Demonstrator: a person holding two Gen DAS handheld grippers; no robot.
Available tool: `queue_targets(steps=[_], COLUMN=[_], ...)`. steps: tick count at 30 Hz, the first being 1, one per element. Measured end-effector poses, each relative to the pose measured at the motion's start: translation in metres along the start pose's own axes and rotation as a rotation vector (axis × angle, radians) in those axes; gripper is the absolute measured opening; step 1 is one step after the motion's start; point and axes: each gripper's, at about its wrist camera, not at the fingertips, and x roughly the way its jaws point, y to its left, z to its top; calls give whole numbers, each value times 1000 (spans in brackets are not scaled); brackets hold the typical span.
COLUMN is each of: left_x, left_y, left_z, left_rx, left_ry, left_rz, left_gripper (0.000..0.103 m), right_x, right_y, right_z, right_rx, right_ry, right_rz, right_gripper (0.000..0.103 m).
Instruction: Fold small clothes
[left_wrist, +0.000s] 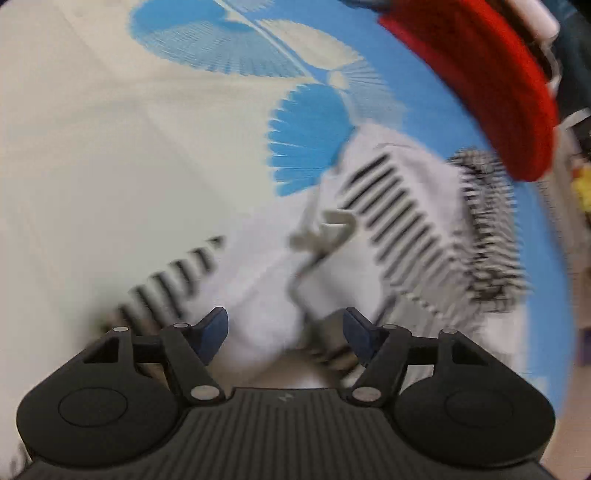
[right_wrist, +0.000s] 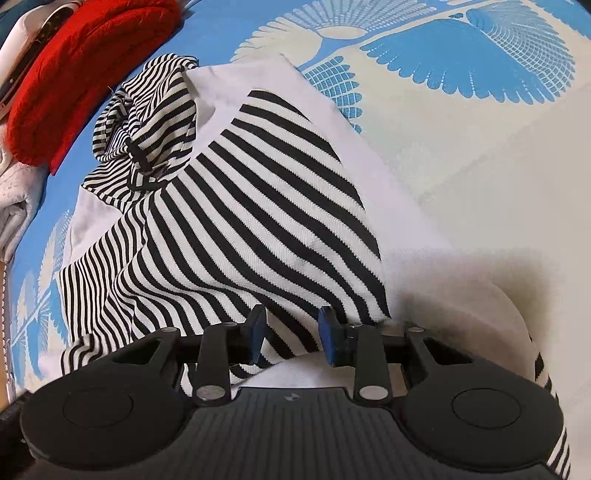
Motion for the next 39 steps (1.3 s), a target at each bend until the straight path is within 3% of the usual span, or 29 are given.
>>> queue_targets(steps=[2, 4, 6, 8, 11, 15, 18, 20, 21, 22, 24, 26, 28, 29, 31, 33, 35, 37, 39], left_x=[5, 10, 6, 7, 15, 13, 8, 13, 13, 10, -8, -39, -69, -75, -66, -39, -28, -30, -27], left_y=[2, 3, 1, 1, 2, 5, -1, -12, -19, -27, -46, -63, -69, -68, -59, -53, -51, -56, -66], left_z=[8, 10, 11, 11, 19, 27, 30, 30, 28, 27, 24, 23, 21, 21, 28, 34, 33, 31, 27], left_rx=[-26, -57, -64, -48, -65, -60, -7, 66, 117, 172, 300, 416, 476, 470, 402, 376, 382, 424, 487], left_ry=[41, 69, 53, 52, 67, 9, -13, 16, 21, 5, -91, -232, -394, -425, -389, -274, -251, -261, -236], left_rz=[-96, -138, -125, -111, -72, -7, -15, -38, -48, -59, -118, -226, -298, -311, -263, -108, -16, -15, -50], left_gripper=[73, 71, 65, 53, 53, 59, 59, 40, 9, 7, 7, 7, 7, 7, 13, 16, 16, 16, 25], right_x=[0, 0, 1, 1, 0, -8, -18, -22, -24, -24, -24, -23, -22, -22, -19, -13, -11, -15, -21], right_y=[2, 3, 4, 5, 8, 19, 27, 29, 28, 27, 24, 18, 13, 8, 0, -9, -19, -26, -27], right_z=[-2, -2, -2, -1, 0, -2, -1, 2, 4, 6, 9, 13, 14, 16, 17, 19, 21, 22, 22], right_rx=[-6, -12, -8, -1, -6, -52, -89, -104, -106, -106, -93, -69, -53, -33, 5, 29, 68, 106, 124], right_ry=[-3, -4, -4, -5, -10, -48, -93, -124, -136, -143, -153, -160, -172, -179, -184, -173, -170, -190, -225], right_rz=[-7, -11, -13, -15, -16, -1, 24, 34, 34, 32, 25, 28, 31, 19, -33, -96, -134, -177, -220], right_gripper=[33, 33, 33, 33, 33, 34, 34, 34, 34, 34, 34, 34, 34, 34, 33, 32, 20, 22, 25])
